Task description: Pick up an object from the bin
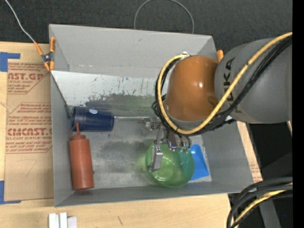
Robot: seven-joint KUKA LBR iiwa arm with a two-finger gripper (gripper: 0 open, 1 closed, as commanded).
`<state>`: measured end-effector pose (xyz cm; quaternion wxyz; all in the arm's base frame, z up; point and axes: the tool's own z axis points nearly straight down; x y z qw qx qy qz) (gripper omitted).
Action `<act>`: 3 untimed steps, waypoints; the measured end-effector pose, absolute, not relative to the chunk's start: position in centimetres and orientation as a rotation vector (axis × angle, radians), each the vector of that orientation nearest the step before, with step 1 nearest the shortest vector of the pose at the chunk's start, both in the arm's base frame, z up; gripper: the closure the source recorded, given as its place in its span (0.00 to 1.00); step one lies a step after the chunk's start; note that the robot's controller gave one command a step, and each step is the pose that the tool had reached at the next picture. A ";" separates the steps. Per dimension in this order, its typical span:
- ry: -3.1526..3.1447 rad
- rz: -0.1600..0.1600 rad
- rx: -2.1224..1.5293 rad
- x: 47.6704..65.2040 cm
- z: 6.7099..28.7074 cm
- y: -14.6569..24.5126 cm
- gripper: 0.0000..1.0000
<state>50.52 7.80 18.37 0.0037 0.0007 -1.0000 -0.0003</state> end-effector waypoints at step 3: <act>-3.134 -0.004 0.451 49.7 7.3 5.0 1.00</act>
Offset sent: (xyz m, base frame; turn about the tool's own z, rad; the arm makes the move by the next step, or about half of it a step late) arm -0.0076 -0.0513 -0.0709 -0.0619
